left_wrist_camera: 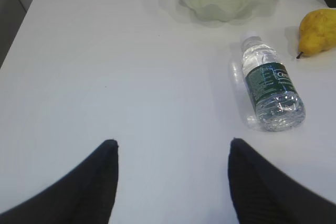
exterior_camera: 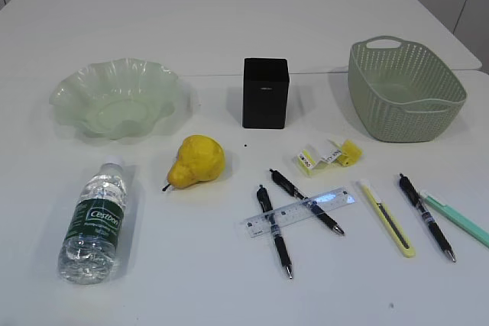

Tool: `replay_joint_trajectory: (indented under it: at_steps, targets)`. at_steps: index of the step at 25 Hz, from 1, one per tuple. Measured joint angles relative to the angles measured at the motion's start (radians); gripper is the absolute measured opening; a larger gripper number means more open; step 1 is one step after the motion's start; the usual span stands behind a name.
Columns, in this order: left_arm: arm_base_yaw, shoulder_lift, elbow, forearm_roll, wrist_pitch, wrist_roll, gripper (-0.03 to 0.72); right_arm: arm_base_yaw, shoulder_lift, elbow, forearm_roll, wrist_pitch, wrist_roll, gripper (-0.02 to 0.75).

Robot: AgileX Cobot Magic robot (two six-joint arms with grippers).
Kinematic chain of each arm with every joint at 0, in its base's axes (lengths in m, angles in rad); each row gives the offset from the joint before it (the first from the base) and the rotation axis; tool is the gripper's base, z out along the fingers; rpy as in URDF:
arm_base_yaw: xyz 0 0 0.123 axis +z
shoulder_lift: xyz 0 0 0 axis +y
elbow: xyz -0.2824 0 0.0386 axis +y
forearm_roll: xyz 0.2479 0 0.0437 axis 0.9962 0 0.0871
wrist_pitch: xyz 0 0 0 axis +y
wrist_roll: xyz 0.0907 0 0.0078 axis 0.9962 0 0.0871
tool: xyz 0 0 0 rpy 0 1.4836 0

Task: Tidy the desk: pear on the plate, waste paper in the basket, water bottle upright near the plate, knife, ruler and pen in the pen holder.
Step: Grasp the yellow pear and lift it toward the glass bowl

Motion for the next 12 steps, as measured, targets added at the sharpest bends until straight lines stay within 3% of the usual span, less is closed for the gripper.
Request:
replay_joint_trajectory:
  at_steps: [12]
  targets:
    - [0.000, 0.000, 0.000, 0.002, 0.000, 0.000, 0.465, 0.000, 0.000, 0.000, 0.000, 0.000, 0.000, 0.356]
